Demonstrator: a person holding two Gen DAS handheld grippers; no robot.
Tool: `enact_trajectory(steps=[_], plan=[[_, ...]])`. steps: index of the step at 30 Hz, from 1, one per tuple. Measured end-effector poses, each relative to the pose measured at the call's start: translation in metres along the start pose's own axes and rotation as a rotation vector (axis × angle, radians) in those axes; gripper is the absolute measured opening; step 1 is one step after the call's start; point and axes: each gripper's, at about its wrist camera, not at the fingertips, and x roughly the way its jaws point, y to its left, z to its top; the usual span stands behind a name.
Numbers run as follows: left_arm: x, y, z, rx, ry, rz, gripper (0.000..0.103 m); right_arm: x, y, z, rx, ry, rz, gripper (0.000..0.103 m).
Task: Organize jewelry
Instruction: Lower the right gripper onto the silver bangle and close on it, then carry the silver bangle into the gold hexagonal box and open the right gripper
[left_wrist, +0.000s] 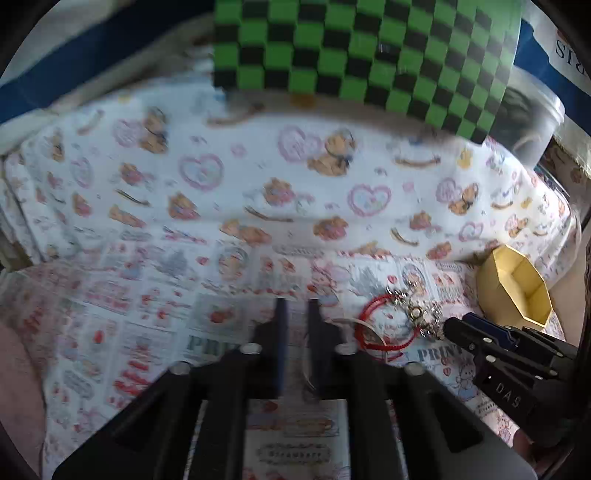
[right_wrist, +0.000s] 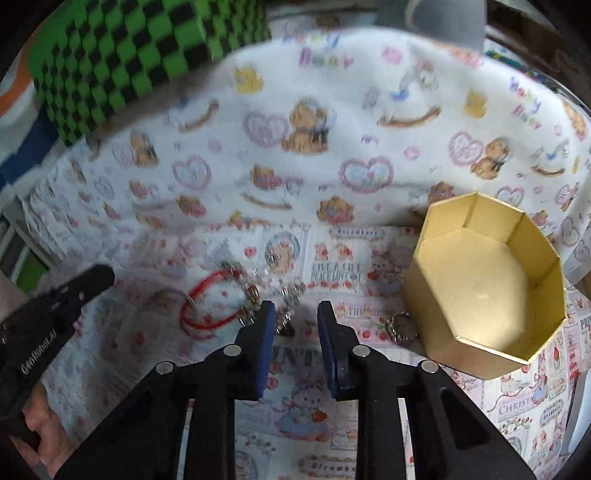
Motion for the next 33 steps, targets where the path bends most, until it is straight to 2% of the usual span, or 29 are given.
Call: enact_trajectory(steps=[3,5,7,8,9,12,14,20,24,27,33], plan=[[0.013,-0.003,-0.003,0.035,0.012,0.022,0.027,0.006,0.0,-0.002,-0.019,0.004,-0.004,0.026],[0.025,-0.006,-0.003,0.044,0.048,-0.007,0.029,0.008,0.003,-0.002,-0.04,-0.002,-0.006,0.024],[0.036,-0.006,-0.004,0.031,0.078,-0.021,0.029,0.01,0.005,-0.004,-0.056,0.013,0.007,0.014],[0.037,-0.007,-0.005,0.04,0.07,-0.011,0.029,0.01,0.006,-0.003,-0.062,0.024,0.017,0.013],[0.036,-0.011,-0.006,0.067,0.067,0.005,0.026,0.009,0.008,-0.005,-0.073,0.033,0.026,0.013],[0.037,-0.022,-0.009,0.126,0.063,0.016,0.004,0.004,0.013,-0.012,-0.101,0.03,0.028,0.012],[0.035,-0.023,-0.009,0.123,0.049,0.015,0.002,0.0,0.012,-0.012,-0.079,0.009,0.034,0.012],[0.001,-0.009,-0.003,0.059,-0.066,-0.027,0.001,-0.023,-0.004,-0.011,-0.029,-0.041,0.068,0.012],[-0.02,-0.01,0.0,0.066,-0.158,0.01,0.001,-0.036,-0.013,-0.01,-0.004,-0.055,0.088,0.012],[-0.03,-0.008,0.0,0.051,-0.197,0.03,0.001,-0.047,-0.016,-0.009,-0.002,-0.073,0.094,0.012],[-0.059,-0.003,0.001,0.028,-0.261,0.001,0.001,-0.076,-0.013,-0.006,-0.026,-0.158,0.075,0.012]])
